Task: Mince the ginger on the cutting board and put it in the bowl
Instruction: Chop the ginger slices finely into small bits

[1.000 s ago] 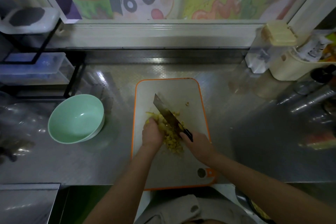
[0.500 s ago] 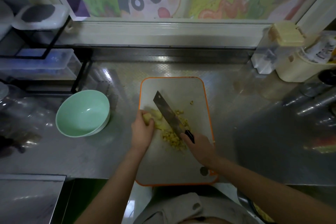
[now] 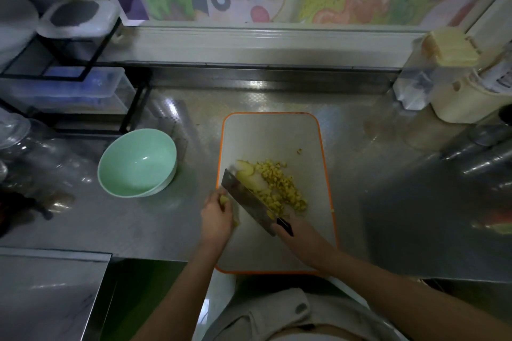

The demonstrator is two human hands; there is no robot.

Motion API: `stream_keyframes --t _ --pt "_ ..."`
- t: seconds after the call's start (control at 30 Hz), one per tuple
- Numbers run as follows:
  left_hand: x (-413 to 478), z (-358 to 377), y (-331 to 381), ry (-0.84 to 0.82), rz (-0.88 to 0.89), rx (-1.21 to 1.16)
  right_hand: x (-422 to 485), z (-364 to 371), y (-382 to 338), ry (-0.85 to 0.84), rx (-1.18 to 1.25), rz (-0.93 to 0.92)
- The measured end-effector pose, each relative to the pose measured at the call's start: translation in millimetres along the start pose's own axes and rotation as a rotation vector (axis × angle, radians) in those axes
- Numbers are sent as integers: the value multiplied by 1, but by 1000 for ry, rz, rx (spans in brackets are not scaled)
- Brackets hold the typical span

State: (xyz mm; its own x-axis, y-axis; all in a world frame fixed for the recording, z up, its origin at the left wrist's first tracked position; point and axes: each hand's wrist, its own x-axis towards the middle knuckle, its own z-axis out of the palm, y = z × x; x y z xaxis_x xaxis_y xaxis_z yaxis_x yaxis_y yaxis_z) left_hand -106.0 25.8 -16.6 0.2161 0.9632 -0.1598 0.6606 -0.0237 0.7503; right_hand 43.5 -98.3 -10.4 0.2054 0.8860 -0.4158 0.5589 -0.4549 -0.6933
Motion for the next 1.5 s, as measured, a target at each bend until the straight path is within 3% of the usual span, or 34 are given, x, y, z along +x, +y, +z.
stream_keyframes --t 0.3,0.6,0.73,0.9,1.37,1.5 --pt "-6 17 4 -164 6 -77 -8 -10 13 76 -136 101" --pt "19 27 10 -140 273 296 -1 -11 19 182 -159 229" --pt "39 26 20 -253 421 571 -1 -11 16 207 -89 228" --pt "54 28 27 -329 428 736 0 -10 15 244 4 230" --pt "74 24 42 -509 329 871 4 -15 14 208 25 234" --pt "75 20 36 -528 227 734 5 -13 16 214 22 237"
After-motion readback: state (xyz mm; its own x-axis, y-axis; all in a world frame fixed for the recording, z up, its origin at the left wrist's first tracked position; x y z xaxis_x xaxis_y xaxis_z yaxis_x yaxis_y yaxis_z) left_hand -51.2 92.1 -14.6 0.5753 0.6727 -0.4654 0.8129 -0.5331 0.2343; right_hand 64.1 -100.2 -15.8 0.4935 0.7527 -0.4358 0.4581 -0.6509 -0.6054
